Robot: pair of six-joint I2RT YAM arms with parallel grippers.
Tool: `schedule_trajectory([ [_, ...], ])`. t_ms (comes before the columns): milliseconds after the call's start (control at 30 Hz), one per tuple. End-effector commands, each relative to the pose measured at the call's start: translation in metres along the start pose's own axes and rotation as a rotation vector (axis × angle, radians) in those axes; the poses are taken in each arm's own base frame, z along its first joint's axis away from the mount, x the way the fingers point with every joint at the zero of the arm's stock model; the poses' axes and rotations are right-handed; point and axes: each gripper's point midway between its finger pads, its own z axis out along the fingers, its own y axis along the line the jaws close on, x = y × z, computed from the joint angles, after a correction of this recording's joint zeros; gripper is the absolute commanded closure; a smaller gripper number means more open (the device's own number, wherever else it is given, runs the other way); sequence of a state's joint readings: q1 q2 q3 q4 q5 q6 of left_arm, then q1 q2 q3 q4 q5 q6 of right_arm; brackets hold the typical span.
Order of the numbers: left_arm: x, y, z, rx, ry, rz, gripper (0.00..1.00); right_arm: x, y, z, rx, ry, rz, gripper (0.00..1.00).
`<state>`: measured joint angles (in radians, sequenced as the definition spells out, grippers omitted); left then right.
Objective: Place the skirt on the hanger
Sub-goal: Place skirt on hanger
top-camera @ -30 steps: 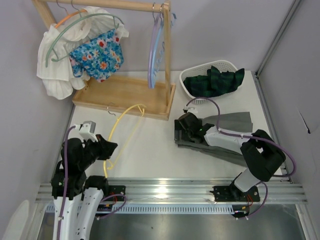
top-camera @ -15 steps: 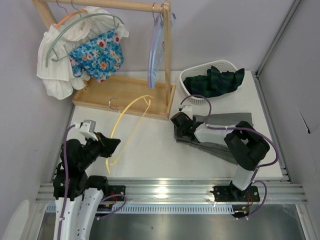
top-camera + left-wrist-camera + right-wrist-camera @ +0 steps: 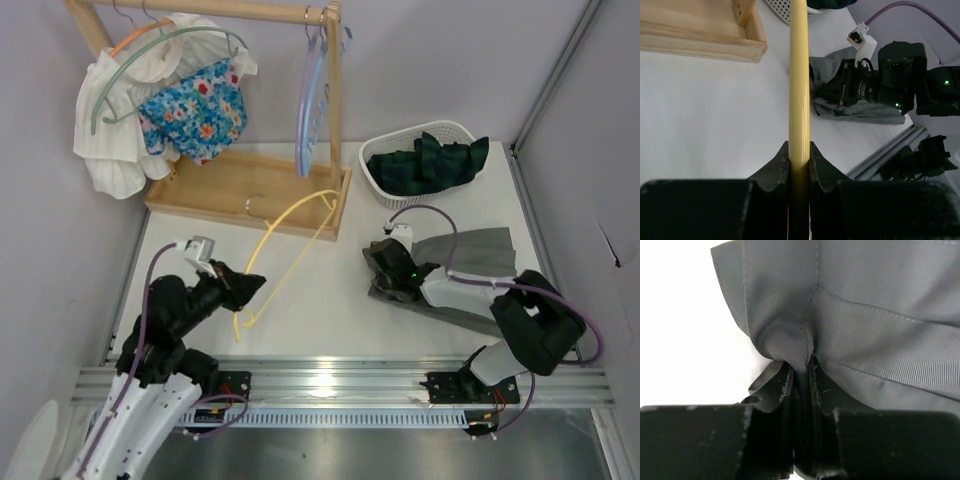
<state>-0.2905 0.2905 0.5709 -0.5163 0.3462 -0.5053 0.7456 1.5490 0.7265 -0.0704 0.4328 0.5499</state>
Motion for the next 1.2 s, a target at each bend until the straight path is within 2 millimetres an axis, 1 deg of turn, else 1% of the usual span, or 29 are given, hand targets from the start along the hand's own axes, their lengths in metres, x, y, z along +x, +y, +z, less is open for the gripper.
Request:
schedule_trajectory([
  [0, -0.015, -0.019, 0.029, 0.043, -0.077, -0.015, 1.00, -0.005, -0.015, -0.020, -0.020, -0.029, 0.099, 1.00],
  [67, -0.010, -0.023, 0.040, 0.004, -0.081, -0.001, 1.00, -0.010, -0.019, -0.028, -0.043, -0.049, 0.142, 1.00],
  [100, -0.012, -0.032, 0.043, -0.011, -0.114, 0.018, 1.00, -0.012, -0.023, -0.034, -0.070, -0.060, 0.174, 1.00],
  [133, -0.001, -0.031, 0.052, -0.041, -0.088, 0.027, 1.00, -0.017, -0.021, -0.037, -0.098, -0.077, 0.205, 1.00],
  [200, 0.007, -0.036, 0.059, -0.071, -0.097, 0.030, 1.00, -0.021, -0.021, -0.045, -0.153, -0.089, 0.247, 1.00],
  [233, 0.012, -0.037, 0.068, -0.083, -0.101, 0.012, 1.00, -0.024, -0.020, -0.047, -0.173, -0.096, 0.257, 1.00],
  [267, 0.020, -0.041, 0.072, -0.081, -0.094, 0.009, 1.00, -0.024, -0.019, -0.049, -0.188, -0.098, 0.260, 1.00],
  [300, 0.022, -0.041, 0.076, -0.093, -0.106, 0.005, 1.00, -0.029, -0.018, -0.054, -0.202, -0.117, 0.268, 1.00],
  [333, 0.026, -0.036, 0.086, -0.139, -0.124, 0.011, 1.00, -0.030, -0.018, -0.057, -0.212, -0.121, 0.270, 1.00],
  [367, 0.030, -0.045, 0.090, -0.130, -0.128, 0.015, 1.00, -0.030, -0.016, -0.059, -0.225, -0.122, 0.273, 1.00],
  [400, 0.034, -0.045, 0.095, -0.148, -0.129, 0.023, 1.00, -0.033, -0.015, -0.065, -0.244, -0.136, 0.278, 1.00],
  [433, 0.043, -0.041, 0.105, -0.197, -0.125, 0.035, 1.00, -0.036, -0.013, -0.066, -0.267, -0.156, 0.288, 1.00],
  [500, 0.050, -0.053, 0.112, -0.201, -0.124, 0.050, 1.00, -0.036, -0.008, -0.071, -0.309, -0.155, 0.285, 1.00],
  [533, 0.053, -0.051, 0.116, -0.229, -0.132, 0.064, 1.00, -0.035, -0.006, -0.072, -0.323, -0.157, 0.286, 1.00],
  [567, 0.067, -0.056, 0.123, -0.228, -0.112, 0.082, 1.00, -0.033, -0.002, -0.073, -0.344, -0.149, 0.282, 1.00],
  [633, 0.083, -0.056, 0.129, -0.229, -0.097, 0.088, 1.00, -0.034, 0.003, -0.073, -0.372, -0.151, 0.287, 1.00],
  [667, 0.093, -0.062, 0.134, -0.207, -0.091, 0.090, 1.00, -0.033, 0.007, -0.074, -0.394, -0.143, 0.285, 1.00],
  [700, 0.102, -0.062, 0.135, -0.206, -0.086, 0.087, 1.00, -0.033, 0.011, -0.075, -0.410, -0.142, 0.285, 1.00],
  [800, 0.117, -0.073, 0.142, -0.174, -0.091, 0.066, 1.00, -0.032, 0.023, -0.073, -0.448, -0.134, 0.274, 1.00],
  [833, 0.120, -0.077, 0.145, -0.165, -0.092, 0.061, 1.00, -0.035, 0.027, -0.073, -0.460, -0.143, 0.273, 1.00],
  [867, 0.124, -0.081, 0.147, -0.158, -0.089, 0.060, 1.00, -0.029, 0.030, -0.069, -0.460, -0.125, 0.263, 1.00],
  [900, 0.126, -0.090, 0.154, -0.155, -0.091, 0.069, 1.00, -0.029, 0.033, -0.067, -0.463, -0.121, 0.262, 1.00],
  [967, 0.135, -0.098, 0.156, -0.160, -0.080, 0.103, 1.00, -0.027, 0.037, -0.058, -0.456, -0.111, 0.265, 1.00],
  [1000, 0.136, -0.102, 0.159, -0.174, -0.087, 0.107, 1.00, -0.029, 0.040, -0.056, -0.458, -0.111, 0.267, 1.00],
  [1033, 0.141, -0.108, 0.158, -0.164, -0.082, 0.110, 1.00, -0.031, 0.044, -0.055, -0.468, -0.117, 0.269, 1.00],
  [1067, 0.144, -0.110, 0.157, -0.164, -0.078, 0.107, 1.00, -0.029, 0.044, -0.049, -0.457, -0.105, 0.273, 1.00],
  [1100, 0.143, -0.113, 0.157, -0.175, -0.093, 0.081, 1.00, -0.030, 0.046, -0.047, -0.457, -0.105, 0.279, 1.00],
  [1133, 0.148, -0.111, 0.158, -0.194, -0.084, 0.099, 1.00, -0.036, 0.049, -0.047, -0.461, -0.119, 0.292, 1.00],
  [1167, 0.151, -0.117, 0.157, -0.193, -0.085, 0.091, 1.00, -0.037, 0.051, -0.045, -0.463, -0.117, 0.308, 1.00],
])
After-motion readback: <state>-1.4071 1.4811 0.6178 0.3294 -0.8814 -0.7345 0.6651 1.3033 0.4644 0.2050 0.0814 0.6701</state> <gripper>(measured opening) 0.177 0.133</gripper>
